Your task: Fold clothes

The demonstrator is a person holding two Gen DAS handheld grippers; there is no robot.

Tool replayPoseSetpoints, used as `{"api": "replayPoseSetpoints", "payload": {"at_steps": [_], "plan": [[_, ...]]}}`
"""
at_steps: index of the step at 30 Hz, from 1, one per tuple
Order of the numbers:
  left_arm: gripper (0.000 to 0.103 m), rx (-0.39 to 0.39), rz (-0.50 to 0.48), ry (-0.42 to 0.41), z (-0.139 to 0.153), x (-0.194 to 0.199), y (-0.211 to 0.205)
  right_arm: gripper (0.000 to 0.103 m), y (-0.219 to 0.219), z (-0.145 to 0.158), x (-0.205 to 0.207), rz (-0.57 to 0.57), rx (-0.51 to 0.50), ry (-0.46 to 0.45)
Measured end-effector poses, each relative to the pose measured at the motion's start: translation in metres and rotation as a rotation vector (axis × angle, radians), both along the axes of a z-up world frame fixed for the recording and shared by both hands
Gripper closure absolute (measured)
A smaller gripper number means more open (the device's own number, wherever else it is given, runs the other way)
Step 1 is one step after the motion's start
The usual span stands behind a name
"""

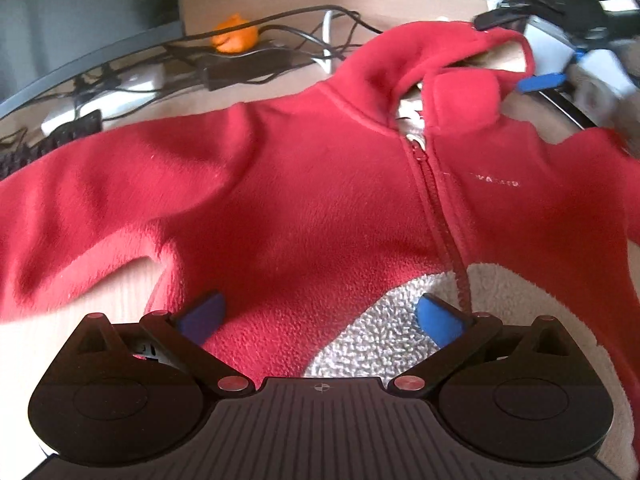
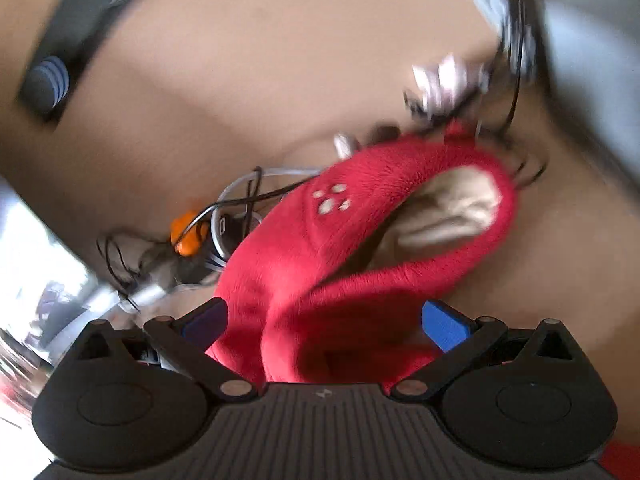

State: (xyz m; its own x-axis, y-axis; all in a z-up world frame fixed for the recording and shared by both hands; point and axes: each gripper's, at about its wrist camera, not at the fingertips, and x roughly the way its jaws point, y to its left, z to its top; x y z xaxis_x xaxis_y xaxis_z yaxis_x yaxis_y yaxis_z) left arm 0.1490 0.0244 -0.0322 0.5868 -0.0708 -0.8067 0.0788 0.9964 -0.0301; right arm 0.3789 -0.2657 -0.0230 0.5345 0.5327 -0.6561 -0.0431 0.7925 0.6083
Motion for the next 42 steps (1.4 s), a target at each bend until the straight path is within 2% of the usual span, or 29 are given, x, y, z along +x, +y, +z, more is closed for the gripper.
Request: {"api": "replayPoseSetpoints", "payload": {"at_steps": [2, 5, 7, 8, 11, 13, 21, 24, 27, 33, 38, 42], "plan": [[0.0, 0.0, 0.019, 0.006, 0.0, -0.004, -0.002, 0.0, -0.001, -0.014, 0.027, -0.005, 0.081, 0.058], [0.0, 0.002, 0.039, 0.015, 0.001, -0.012, -0.006, 0.0, 0.015, -0.005, 0.048, 0.005, -0.013, -0.029], [0.0, 0.003, 0.043, 0.026, 0.003, -0.02, -0.01, 0.0, 0.031, 0.014, 0.048, 0.016, -0.145, -0.165], [0.0, 0.0, 0.047, 0.033, 0.004, -0.025, -0.011, 0.0, 0.042, 0.031, 0.042, 0.026, -0.237, -0.278], [0.0, -0.007, 0.058, 0.044, 0.006, -0.039, -0.017, 0.0, 0.071, 0.071, 0.026, 0.117, -0.37, -0.511], [0.0, -0.013, 0.069, 0.043, 0.006, -0.047, -0.021, 0.0, 0.087, 0.095, 0.014, 0.175, -0.42, -0.632], [0.0, -0.1, 0.139, 0.083, 0.012, -0.037, -0.021, 0.0, 0.126, 0.145, -0.012, 0.341, -0.426, -0.65], [0.0, -0.159, 0.14, 0.097, 0.013, -0.03, -0.009, 0.0, 0.114, 0.116, -0.015, 0.347, -0.451, -0.545], [0.0, -0.179, 0.138, 0.101, 0.012, -0.027, -0.005, 0.0, 0.095, 0.079, -0.022, 0.315, -0.525, -0.443], [0.0, -0.119, 0.08, 0.108, 0.01, -0.028, -0.012, 0.0, 0.057, 0.022, -0.022, 0.188, -0.732, -0.28], [0.0, -0.133, 0.071, 0.135, 0.014, -0.02, -0.009, 0.0, 0.042, 0.014, -0.016, 0.134, -0.743, -0.278], [0.0, -0.206, 0.032, 0.078, 0.025, -0.003, -0.002, 0.0, 0.032, 0.011, -0.014, 0.101, -0.733, -0.287]]}}
